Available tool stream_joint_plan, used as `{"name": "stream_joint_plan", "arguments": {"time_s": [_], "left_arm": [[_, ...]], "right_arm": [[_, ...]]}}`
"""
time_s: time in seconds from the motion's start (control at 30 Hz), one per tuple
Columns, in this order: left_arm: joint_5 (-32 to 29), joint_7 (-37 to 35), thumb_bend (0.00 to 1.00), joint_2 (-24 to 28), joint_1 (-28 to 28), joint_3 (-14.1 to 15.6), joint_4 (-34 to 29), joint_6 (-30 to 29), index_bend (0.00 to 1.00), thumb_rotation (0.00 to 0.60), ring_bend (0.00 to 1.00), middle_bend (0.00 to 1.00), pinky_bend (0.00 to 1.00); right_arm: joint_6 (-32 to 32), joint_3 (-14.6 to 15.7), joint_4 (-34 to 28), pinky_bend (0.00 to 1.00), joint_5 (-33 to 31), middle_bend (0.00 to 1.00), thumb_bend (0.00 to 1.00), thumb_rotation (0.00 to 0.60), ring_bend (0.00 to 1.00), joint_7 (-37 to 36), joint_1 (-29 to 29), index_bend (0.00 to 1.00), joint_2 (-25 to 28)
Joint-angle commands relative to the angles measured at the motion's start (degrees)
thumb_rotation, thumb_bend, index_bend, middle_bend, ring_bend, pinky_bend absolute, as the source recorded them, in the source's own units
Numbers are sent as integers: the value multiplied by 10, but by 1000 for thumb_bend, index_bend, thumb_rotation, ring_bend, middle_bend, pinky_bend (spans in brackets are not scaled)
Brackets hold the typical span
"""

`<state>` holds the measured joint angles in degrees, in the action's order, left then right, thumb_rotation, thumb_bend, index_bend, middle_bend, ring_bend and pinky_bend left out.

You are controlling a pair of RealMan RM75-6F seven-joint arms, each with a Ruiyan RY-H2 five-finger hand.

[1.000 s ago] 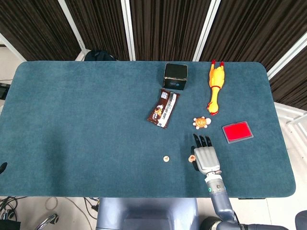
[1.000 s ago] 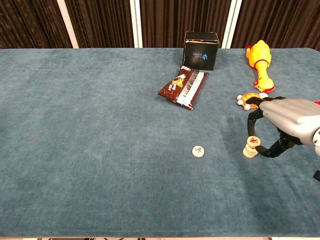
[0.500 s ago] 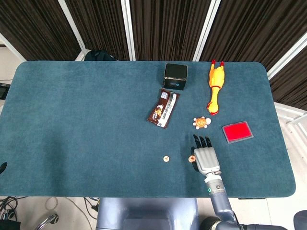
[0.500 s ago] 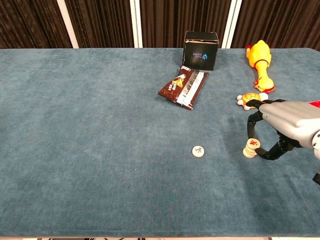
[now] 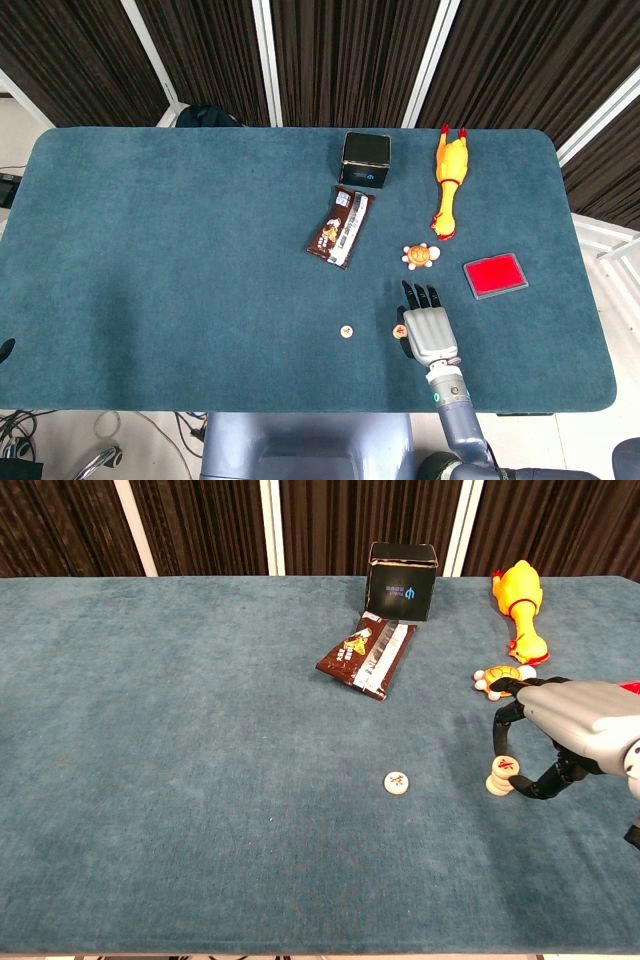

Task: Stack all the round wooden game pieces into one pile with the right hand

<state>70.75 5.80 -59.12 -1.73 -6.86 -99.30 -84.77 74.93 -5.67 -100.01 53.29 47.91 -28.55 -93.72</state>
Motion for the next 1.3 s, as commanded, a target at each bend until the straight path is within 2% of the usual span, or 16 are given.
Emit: {"name": "stream_joint_plan", "arguments": {"time_s": [0.03,1.3], "left_arm": [[0,1,187,0,0,0,0,0,132,600,0,0,39],[0,4,187,0,0,1,0,0,132,600,0,0,39]], "right_arm": [[0,0,0,0,-1,0,423,600,0,0,0,501,1],[4,4,-6,0,-4,0,424,600,0,1,-2,462,4]]}}
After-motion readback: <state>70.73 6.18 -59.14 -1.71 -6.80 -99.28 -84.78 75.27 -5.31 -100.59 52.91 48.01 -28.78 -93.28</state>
